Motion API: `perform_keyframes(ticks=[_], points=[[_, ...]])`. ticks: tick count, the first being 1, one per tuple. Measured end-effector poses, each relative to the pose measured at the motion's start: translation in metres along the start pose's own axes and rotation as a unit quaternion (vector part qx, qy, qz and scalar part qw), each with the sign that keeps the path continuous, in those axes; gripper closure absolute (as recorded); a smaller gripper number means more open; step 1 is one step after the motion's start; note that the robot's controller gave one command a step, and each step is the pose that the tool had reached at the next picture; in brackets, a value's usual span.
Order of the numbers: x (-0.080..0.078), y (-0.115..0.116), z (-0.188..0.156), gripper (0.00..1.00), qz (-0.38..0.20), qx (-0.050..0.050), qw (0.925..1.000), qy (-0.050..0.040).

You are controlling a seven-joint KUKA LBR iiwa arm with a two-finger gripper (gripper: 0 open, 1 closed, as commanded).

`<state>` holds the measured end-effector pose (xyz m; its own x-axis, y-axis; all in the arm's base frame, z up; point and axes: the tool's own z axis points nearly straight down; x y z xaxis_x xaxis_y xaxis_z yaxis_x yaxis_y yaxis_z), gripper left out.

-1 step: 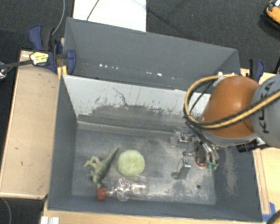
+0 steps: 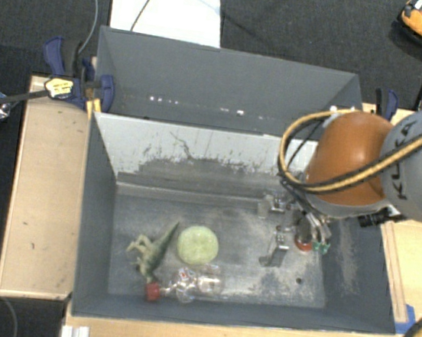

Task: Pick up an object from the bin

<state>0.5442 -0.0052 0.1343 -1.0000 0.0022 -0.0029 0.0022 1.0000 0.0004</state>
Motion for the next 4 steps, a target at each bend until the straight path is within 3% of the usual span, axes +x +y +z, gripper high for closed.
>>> perform_keyframes(ticks=[1,2,3,4], points=[[0.0,0.047,0.039,0.0,-0.041,0.0,0.9992,0.0002],[-0.005,0.119,0.033,0.0,-0.105,-0.001,0.9944,-0.0023],[-0.011,0.121,0.034,0.0,-0.021,0.0,0.9998,-0.0023],[-0.004,0.129,0.054,0.0,-0.162,-0.001,0.9868,-0.0033]])
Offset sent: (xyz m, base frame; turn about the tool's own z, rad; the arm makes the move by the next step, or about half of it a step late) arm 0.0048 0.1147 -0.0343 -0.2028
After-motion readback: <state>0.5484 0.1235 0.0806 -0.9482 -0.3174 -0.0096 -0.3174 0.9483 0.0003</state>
